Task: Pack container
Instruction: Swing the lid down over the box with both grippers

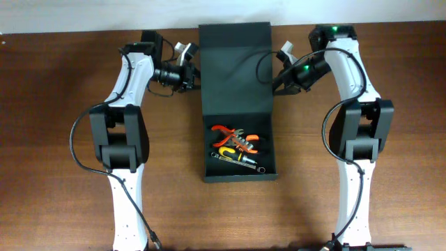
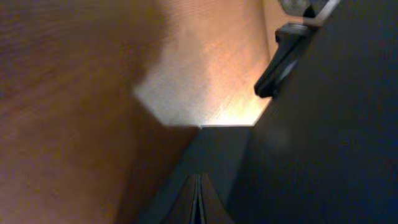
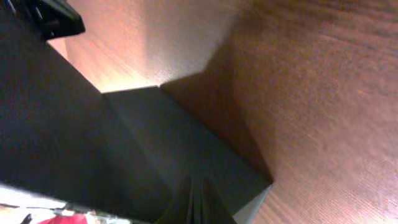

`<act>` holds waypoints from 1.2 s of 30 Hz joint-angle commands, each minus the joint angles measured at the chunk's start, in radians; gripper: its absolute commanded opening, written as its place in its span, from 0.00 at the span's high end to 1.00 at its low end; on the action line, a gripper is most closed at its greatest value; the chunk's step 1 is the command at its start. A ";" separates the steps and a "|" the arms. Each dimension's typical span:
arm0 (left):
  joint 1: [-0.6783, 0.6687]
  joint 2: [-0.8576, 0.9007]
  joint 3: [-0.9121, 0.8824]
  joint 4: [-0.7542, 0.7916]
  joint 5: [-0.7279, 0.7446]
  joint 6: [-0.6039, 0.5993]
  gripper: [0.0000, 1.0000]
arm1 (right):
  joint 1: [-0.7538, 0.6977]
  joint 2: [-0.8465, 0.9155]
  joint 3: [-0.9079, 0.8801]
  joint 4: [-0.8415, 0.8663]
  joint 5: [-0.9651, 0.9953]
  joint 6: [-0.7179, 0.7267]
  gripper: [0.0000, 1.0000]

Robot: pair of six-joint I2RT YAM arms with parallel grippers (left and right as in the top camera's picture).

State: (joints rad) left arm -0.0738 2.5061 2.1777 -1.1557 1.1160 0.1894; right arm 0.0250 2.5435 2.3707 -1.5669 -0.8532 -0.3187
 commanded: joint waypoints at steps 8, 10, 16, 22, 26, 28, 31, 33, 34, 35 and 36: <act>-0.042 -0.030 0.220 -0.425 -0.060 0.231 0.98 | 0.010 -0.047 0.188 -0.132 0.212 -0.005 0.95; -0.042 -0.045 0.234 -0.479 -0.066 0.262 0.98 | 0.010 -0.074 0.188 -0.132 0.251 0.008 0.95; -0.051 -0.134 0.237 -0.533 -0.094 0.298 0.98 | 0.010 -0.167 0.188 -0.132 0.313 0.047 0.92; -0.063 -0.207 0.238 -0.532 -0.097 0.299 0.98 | 0.010 -0.228 0.188 -0.132 0.360 0.066 0.89; -0.068 -0.240 0.237 -0.532 -0.096 0.298 0.98 | 0.007 -0.263 0.188 -0.132 0.406 0.075 0.86; -0.076 -0.254 0.238 -0.532 -0.097 0.294 0.98 | 0.006 -0.286 0.188 -0.132 0.423 0.092 0.85; -0.094 -0.262 0.237 -0.532 -0.100 0.293 0.98 | 0.006 -0.325 0.188 -0.132 0.475 0.093 0.85; -0.114 -0.262 0.238 -0.532 -0.138 0.270 0.98 | 0.005 -0.358 0.188 -0.132 0.520 0.106 0.83; -0.124 -0.263 0.237 -0.532 -0.157 0.264 0.98 | 0.005 -0.374 0.188 -0.132 0.544 0.119 0.83; -0.135 -0.262 0.237 -0.532 -0.168 0.260 0.98 | 0.005 -0.385 0.188 -0.132 0.554 0.119 0.83; -0.148 -0.263 0.237 -0.532 -0.170 0.261 0.98 | 0.002 -0.400 0.188 -0.132 0.560 0.119 0.83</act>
State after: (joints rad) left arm -0.1669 2.2906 2.3920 -1.6836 0.9802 0.4564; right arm 0.0257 2.2353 2.5435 -1.6928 -0.3660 -0.2268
